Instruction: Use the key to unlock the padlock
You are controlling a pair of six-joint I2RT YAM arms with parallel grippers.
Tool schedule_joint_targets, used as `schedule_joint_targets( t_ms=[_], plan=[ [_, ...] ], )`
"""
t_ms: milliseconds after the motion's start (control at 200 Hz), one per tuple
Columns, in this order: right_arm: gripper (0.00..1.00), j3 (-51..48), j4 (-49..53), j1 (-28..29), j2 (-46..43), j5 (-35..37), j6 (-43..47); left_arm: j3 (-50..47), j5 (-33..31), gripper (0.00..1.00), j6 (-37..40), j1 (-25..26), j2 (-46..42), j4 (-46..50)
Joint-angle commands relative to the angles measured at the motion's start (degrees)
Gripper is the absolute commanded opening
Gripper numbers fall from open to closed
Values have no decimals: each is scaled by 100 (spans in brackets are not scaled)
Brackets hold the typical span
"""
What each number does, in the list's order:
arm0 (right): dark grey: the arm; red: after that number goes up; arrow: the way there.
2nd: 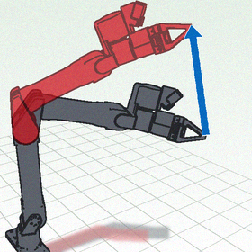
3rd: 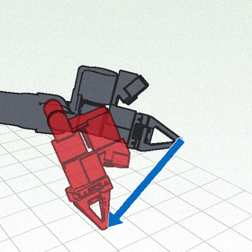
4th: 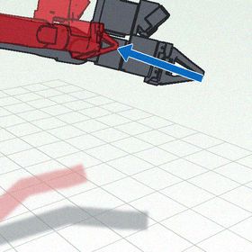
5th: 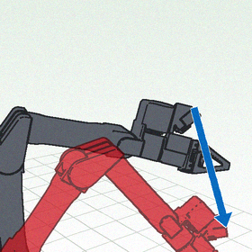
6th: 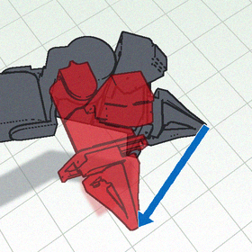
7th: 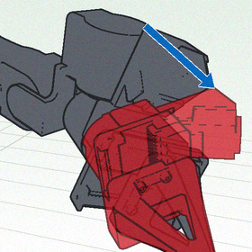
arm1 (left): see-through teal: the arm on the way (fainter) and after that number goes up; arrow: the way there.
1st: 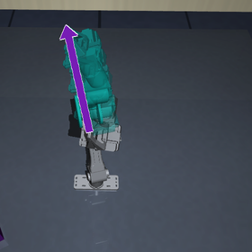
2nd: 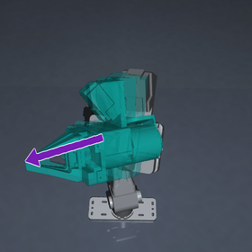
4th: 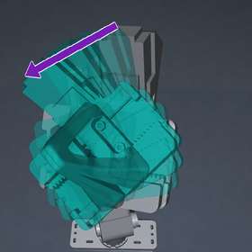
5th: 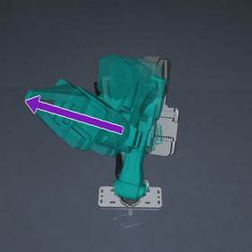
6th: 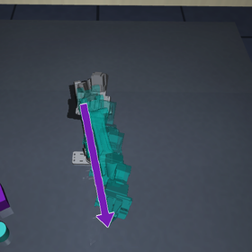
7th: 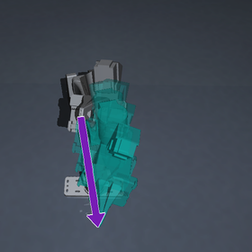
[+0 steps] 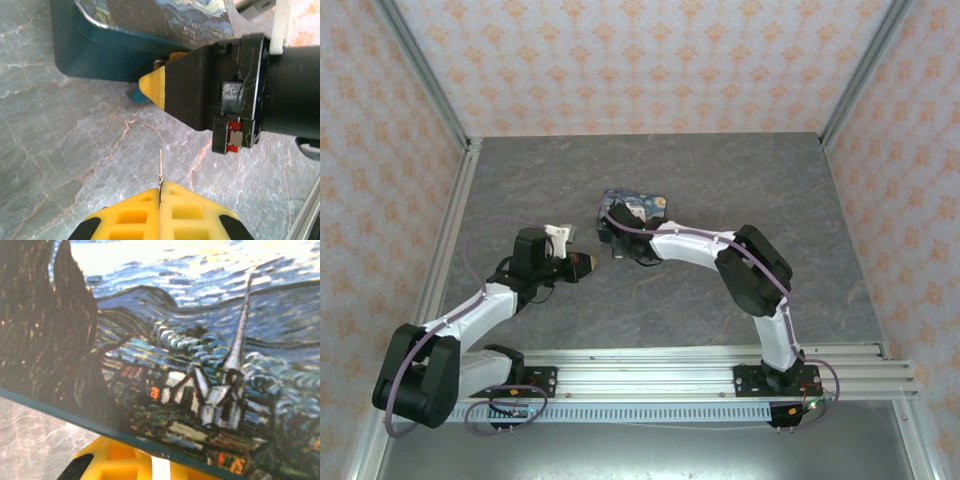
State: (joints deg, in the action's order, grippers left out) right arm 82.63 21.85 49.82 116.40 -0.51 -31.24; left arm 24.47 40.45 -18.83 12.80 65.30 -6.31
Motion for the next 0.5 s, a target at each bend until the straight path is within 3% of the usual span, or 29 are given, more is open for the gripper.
schedule_joint_targets(
  t_ms=[0, 205, 495],
  plan=[
    [0, 73, 229, -36, -315, -552, 42, -159, 95, 0, 202, 98, -240, -126],
    [0, 118, 457, -330, -443, -1573, -97, -625, 104, 0, 158, 179, -565, -775],
    [0, -1, 532, -600, -727, -2215, -235, -871, 180, 0, 62, 300, -717, -1391]
  ],
)
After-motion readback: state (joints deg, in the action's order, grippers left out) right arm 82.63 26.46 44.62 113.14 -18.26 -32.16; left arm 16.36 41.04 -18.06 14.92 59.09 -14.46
